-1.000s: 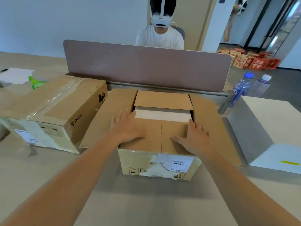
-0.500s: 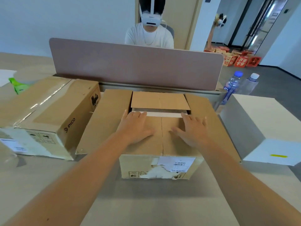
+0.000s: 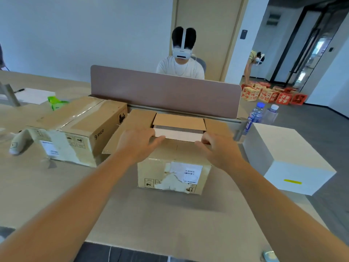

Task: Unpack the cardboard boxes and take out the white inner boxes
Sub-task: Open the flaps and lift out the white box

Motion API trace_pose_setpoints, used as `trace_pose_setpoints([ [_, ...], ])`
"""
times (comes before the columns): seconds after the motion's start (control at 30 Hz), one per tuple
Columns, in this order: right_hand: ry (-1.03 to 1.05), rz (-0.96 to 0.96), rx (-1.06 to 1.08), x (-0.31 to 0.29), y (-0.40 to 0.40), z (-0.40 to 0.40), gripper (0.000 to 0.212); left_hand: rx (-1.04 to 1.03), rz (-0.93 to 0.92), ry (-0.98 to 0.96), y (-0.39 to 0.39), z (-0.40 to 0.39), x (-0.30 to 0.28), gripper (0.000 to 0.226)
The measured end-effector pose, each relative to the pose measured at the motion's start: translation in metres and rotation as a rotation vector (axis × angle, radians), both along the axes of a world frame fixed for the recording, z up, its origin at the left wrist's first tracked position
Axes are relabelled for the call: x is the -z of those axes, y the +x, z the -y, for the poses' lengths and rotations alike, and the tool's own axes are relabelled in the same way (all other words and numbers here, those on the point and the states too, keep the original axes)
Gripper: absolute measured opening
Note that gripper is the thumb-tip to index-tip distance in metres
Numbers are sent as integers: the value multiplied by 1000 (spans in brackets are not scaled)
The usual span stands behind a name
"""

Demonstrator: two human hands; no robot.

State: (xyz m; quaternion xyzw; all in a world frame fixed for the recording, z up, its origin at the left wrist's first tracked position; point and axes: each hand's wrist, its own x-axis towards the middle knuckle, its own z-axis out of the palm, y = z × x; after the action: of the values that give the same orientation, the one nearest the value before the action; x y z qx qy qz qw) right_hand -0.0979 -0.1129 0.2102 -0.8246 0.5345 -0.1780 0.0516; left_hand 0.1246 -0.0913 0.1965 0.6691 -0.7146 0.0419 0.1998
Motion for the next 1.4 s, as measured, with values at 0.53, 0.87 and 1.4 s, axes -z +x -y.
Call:
trace_pose_setpoints([
  [0.53, 421, -265, -95, 106, 3, -28, 41, -32, 40, 534, -12, -37, 102, 42],
  [0.87, 312, -167, -73, 72, 9, 11, 41, -8, 44, 440, -6, -1, 58, 43],
  [1.4, 402, 85, 291, 73, 44, 140, 50, 45, 113, 414, 12, 162, 72, 49],
])
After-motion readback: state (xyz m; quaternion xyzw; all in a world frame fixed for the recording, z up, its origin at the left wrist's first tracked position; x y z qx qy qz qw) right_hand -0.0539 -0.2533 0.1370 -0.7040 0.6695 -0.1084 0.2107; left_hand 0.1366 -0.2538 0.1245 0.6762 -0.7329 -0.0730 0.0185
